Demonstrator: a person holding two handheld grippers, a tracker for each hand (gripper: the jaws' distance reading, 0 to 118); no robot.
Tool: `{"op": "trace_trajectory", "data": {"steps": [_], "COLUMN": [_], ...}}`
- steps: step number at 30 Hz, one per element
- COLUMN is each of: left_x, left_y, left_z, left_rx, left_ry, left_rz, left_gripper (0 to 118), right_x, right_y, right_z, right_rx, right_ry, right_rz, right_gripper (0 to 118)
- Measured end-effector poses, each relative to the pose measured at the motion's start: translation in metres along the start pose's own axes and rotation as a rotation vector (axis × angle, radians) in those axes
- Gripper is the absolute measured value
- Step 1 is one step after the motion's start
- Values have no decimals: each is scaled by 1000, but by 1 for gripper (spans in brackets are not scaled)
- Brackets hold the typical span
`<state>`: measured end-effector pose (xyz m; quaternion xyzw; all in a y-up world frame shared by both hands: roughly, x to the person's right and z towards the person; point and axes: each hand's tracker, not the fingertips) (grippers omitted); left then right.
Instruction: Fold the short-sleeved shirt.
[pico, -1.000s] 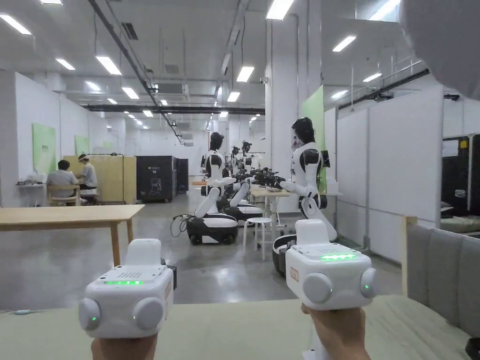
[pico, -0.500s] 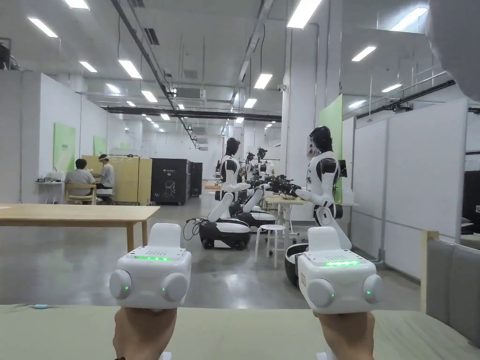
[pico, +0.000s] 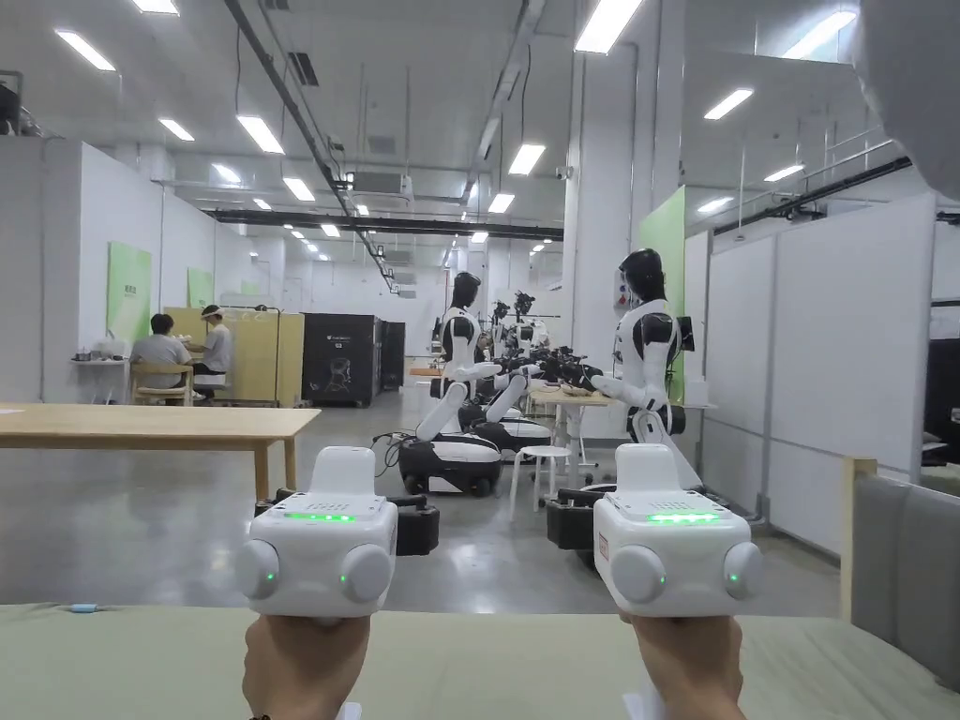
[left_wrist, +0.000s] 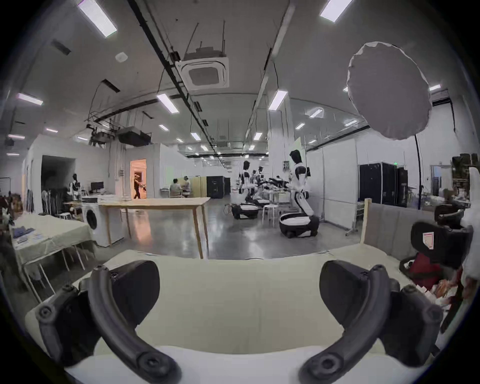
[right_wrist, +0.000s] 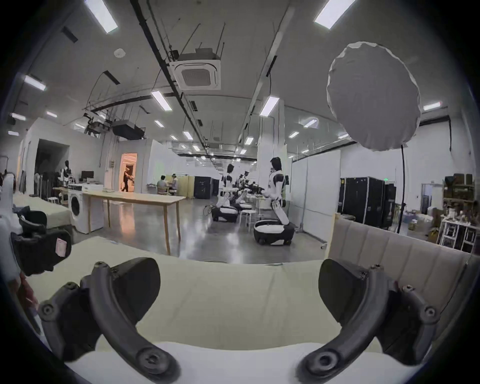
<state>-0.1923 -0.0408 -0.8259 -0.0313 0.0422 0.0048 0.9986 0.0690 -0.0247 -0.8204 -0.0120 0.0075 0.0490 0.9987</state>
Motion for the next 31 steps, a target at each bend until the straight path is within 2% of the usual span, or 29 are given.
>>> {"op": "trace_trajectory", "data": {"steps": [3,5,6,7,9,10,11,15,18,23,25,31], "left_x": [-3,1,3,4,3,4,5,-2,-4,-7,-11,-14], "left_y": [4,5,5,5,4,4,4,0,2,5,6,6], "left_z": [1,7,10,12,7,6,5,-8,-2,10,10,18], "left_rx": [0,6,8,12,8,1,-6,4,-7,-5,-11,-23], "left_ry": [0,-6,-9,-12,-31,-38,-37,-28,-25,9,42,51], "left_rz": [-26,-39,-43,-43,-57,-61,-67,-65,-38,-33,-25,10], "left_gripper": [118,118,118,118,118,118,118,118,118,118,118,118], "right_x": [3,8,13,16,14,10,10,8,9,13,15,29], "right_y": [2,6,8,10,15,18,19,24,27,27,27,26], "right_z": [-5,-5,-2,1,8,12,15,21,24,29,30,25], "right_rx": [-31,-81,-69,-53,-36,-28,-30,-40,-82,-26,-16,-46], "right_ry": [3,39,83,112,80,14,2,14,5,-36,-90,-31], "right_rz": [26,-46,-109,-130,-101,-50,-22,2,-24,-60,-95,-162], "right_gripper": [118,118,118,118,118,118,118,118,118,118,118,118]}}
